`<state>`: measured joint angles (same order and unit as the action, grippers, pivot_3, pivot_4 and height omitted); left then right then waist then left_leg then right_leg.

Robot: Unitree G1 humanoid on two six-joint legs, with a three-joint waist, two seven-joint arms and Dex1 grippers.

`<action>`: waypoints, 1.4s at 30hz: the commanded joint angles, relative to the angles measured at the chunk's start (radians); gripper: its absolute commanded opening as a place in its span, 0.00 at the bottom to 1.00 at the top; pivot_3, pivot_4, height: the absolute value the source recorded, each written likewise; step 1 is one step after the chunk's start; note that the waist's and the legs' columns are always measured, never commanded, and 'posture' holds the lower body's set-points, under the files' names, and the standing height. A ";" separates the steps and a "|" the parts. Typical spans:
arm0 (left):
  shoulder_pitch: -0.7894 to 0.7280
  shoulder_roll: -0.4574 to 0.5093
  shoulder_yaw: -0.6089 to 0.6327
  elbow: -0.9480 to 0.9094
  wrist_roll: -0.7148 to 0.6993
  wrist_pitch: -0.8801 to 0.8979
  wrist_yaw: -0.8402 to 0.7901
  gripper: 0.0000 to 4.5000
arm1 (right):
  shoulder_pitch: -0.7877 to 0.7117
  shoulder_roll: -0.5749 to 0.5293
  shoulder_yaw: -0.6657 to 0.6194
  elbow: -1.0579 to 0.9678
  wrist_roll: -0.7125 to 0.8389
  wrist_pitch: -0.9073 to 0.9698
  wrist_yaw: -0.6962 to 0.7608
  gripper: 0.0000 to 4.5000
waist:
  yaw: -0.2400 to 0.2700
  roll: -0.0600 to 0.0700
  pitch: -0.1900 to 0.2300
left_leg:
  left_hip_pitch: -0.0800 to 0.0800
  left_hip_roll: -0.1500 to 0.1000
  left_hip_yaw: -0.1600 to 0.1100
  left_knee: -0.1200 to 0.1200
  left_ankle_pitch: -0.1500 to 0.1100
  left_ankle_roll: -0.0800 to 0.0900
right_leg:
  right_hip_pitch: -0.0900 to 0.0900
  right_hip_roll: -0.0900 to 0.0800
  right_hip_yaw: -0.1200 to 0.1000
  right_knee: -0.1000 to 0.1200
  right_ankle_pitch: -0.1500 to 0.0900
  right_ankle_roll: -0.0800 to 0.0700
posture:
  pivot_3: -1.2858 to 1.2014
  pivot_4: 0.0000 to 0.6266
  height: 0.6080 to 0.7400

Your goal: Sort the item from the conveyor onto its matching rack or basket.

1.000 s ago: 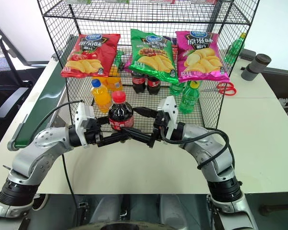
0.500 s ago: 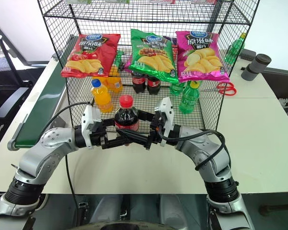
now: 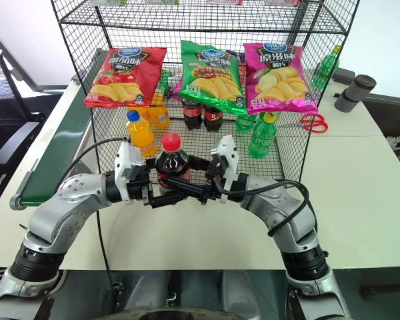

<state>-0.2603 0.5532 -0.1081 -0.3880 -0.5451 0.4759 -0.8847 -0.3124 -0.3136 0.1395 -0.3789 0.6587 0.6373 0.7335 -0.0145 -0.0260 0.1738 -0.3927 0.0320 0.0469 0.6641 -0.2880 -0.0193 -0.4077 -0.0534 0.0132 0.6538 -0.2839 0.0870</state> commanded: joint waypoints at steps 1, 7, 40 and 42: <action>0.034 0.022 0.031 -0.030 0.022 -0.015 0.018 0.99 | -0.032 0.019 -0.032 0.022 -0.065 -0.101 -0.037 0.66 | -0.001 0.000 0.000 | 0.000 0.000 0.000 0.000 0.000 0.000 | 0.000 0.000 0.000 0.000 0.000 0.000 | 0.52 0.24 1.00; 0.171 0.050 0.133 -0.024 0.053 -0.066 0.062 0.99 | -0.068 0.064 -0.047 0.224 -0.270 -0.319 -0.157 0.66 | -0.002 0.000 0.000 | 0.000 0.001 0.000 0.000 0.000 0.000 | 0.000 0.001 0.001 0.000 0.000 0.000 | 0.52 0.24 1.00; 0.245 -0.021 0.261 0.029 0.120 -0.241 0.207 0.99 | -0.444 0.309 -0.123 1.252 -0.546 -0.992 -0.359 0.66 | -0.031 0.001 0.000 | 0.000 0.000 0.002 0.000 0.000 -0.001 | -0.002 -0.004 0.001 0.003 0.000 0.000 | 0.52 0.24 1.00; 0.243 -0.022 0.261 0.030 0.121 -0.241 0.207 0.99 | -0.444 0.310 -0.129 1.253 -0.543 -0.993 -0.350 0.66 | -0.031 0.001 0.000 | 0.000 0.000 0.002 0.000 0.000 -0.001 | -0.002 -0.004 0.001 0.004 0.000 0.000 | 0.52 0.24 1.00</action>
<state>-0.0074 0.5314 0.1414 -0.3364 -0.4239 0.2520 -0.6803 -0.7216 -0.0125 0.0272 0.8941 0.1030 -0.3204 0.3733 -0.0456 -0.0255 0.1741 -0.3923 0.0324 0.0488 0.6637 -0.2878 -0.0202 -0.4098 -0.0578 0.0144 0.6574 -0.2839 0.0869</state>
